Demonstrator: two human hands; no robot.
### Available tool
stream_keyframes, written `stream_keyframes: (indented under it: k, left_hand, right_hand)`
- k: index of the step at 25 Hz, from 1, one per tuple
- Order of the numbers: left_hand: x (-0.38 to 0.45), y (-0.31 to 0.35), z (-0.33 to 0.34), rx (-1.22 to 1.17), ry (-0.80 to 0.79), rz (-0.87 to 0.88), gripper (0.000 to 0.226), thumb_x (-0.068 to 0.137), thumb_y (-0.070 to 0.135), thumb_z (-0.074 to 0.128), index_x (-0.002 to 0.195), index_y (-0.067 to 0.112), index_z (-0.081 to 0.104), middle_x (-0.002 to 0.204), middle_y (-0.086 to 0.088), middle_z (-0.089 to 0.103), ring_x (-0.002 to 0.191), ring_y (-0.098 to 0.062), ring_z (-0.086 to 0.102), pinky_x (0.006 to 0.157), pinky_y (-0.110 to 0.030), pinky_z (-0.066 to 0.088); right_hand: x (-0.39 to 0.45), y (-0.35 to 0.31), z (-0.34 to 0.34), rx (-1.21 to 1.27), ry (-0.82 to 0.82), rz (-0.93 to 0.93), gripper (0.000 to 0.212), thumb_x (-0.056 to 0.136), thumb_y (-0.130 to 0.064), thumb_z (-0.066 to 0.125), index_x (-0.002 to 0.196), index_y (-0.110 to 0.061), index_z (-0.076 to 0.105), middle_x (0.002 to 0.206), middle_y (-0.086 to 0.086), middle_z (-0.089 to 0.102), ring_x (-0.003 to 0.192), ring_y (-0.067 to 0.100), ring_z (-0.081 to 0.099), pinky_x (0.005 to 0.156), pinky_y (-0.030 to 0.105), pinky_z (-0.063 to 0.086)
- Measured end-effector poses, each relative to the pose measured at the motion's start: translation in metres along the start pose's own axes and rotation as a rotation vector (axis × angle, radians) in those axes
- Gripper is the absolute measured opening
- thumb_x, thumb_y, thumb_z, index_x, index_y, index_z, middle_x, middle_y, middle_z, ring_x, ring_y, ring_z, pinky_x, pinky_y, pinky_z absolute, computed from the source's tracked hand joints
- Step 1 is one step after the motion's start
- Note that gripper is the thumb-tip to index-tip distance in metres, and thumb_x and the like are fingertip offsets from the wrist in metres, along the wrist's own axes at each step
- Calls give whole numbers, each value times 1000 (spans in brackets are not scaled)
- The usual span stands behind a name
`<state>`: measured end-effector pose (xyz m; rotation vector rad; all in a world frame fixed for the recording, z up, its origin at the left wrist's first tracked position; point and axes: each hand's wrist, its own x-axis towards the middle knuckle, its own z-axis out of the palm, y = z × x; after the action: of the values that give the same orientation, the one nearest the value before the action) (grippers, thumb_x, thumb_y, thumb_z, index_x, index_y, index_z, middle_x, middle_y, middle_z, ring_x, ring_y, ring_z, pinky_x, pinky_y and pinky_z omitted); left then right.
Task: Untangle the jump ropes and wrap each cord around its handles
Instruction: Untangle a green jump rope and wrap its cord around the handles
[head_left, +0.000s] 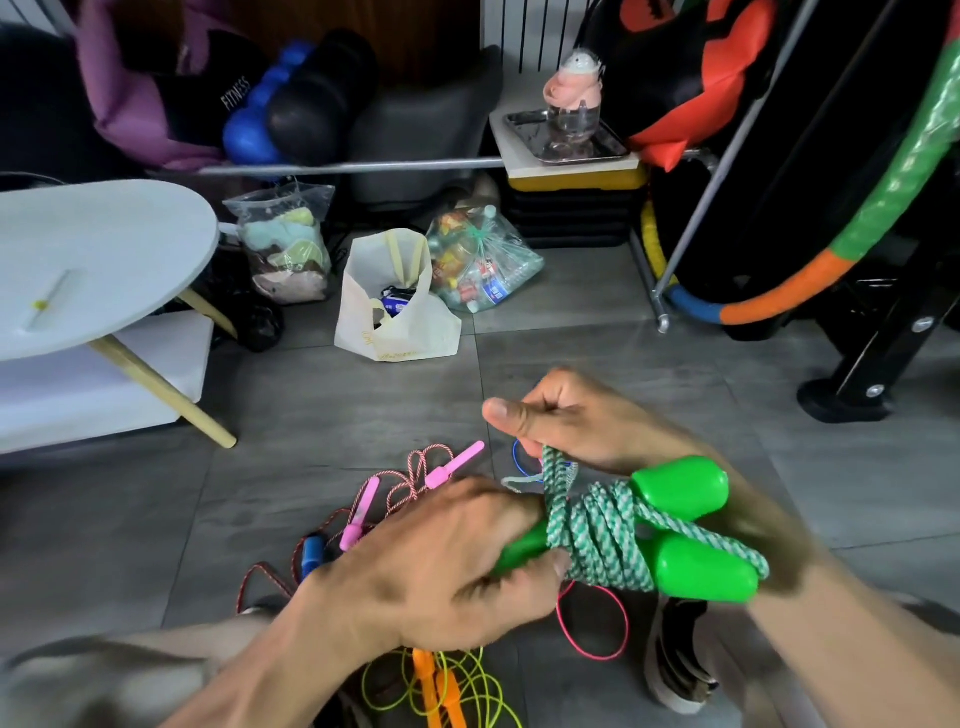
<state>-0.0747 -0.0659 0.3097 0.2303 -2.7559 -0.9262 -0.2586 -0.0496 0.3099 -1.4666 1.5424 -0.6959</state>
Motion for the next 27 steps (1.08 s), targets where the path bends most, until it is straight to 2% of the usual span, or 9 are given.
stream_keyframes:
  k: [4, 6, 8, 12, 16, 19, 21, 24, 27]
  left_hand:
    - [0, -1, -4, -209, 124, -68, 41, 91, 33, 47, 58, 16, 29, 49, -2, 27, 43, -19, 27, 44, -37, 25]
    - [-1, -7, -10, -306, 212, -161, 42, 89, 35, 46, 55, 13, 33, 50, -8, 28, 45, -20, 27, 43, -36, 25]
    - [0, -7, -17, -481, 335, -290, 40, 84, 40, 45, 56, 11, 45, 48, -9, 35, 47, -23, 31, 43, -33, 29]
    - [13, 5, -25, -664, 574, -582, 51, 93, 33, 41, 48, 45, 61, 44, 11, 49, 55, -16, 44, 57, -27, 38]
    - [13, -8, -24, -501, 659, -568, 60, 105, 27, 32, 49, 8, 38, 47, 0, 30, 46, -12, 27, 49, -21, 32]
    - [11, -20, -15, -142, 620, -483, 48, 101, 43, 27, 61, 19, 37, 48, 10, 38, 46, -8, 31, 48, -24, 25]
    - [10, -25, -12, -128, 605, -479, 40, 101, 52, 24, 91, 26, 52, 59, 11, 49, 58, -9, 48, 58, -28, 37]
    - [11, -23, -14, -254, 635, -500, 36, 104, 43, 29, 93, 16, 51, 61, -1, 49, 57, -19, 49, 56, -37, 42]
    - [21, -14, -15, -685, 729, -675, 28, 102, 18, 32, 85, 1, 46, 57, -3, 52, 47, -16, 47, 49, -27, 34]
  right_hand:
    - [-5, 25, 22, 270, -8, 114, 65, 75, -70, 63, 35, -21, 50, 42, -1, 44, 42, 17, 39, 54, 32, 38]
    - [-14, 51, 28, 314, 213, 148, 34, 67, -32, 88, 45, -27, 64, 47, -8, 59, 48, 4, 55, 75, 35, 56]
    - [-21, 52, 28, 245, 251, 107, 36, 84, 3, 70, 65, -25, 59, 51, -14, 61, 52, -2, 59, 73, 17, 55]
    - [-10, 19, 30, 249, 224, -59, 5, 71, -18, 50, 69, -22, 53, 45, -18, 56, 47, -4, 50, 60, 12, 41]
    - [-16, 9, 27, 355, 95, -183, 34, 88, -14, 54, 59, -29, 64, 47, -18, 48, 46, -3, 39, 52, 9, 30]
    - [-11, 9, 26, 153, 184, -214, 43, 97, -18, 55, 68, -48, 66, 52, -16, 44, 54, -1, 38, 57, 21, 31]
    - [-10, 14, 25, 109, 197, -160, 31, 99, -26, 53, 74, -36, 68, 50, -15, 45, 52, 0, 38, 56, 21, 30]
    - [-12, 19, 28, 162, 149, -73, 40, 95, -39, 49, 78, -8, 67, 51, -10, 42, 52, 7, 36, 54, 26, 28]
    - [-15, 15, 39, 192, 71, -28, 35, 92, -43, 47, 79, -22, 71, 53, -7, 45, 55, 13, 39, 55, 29, 29]
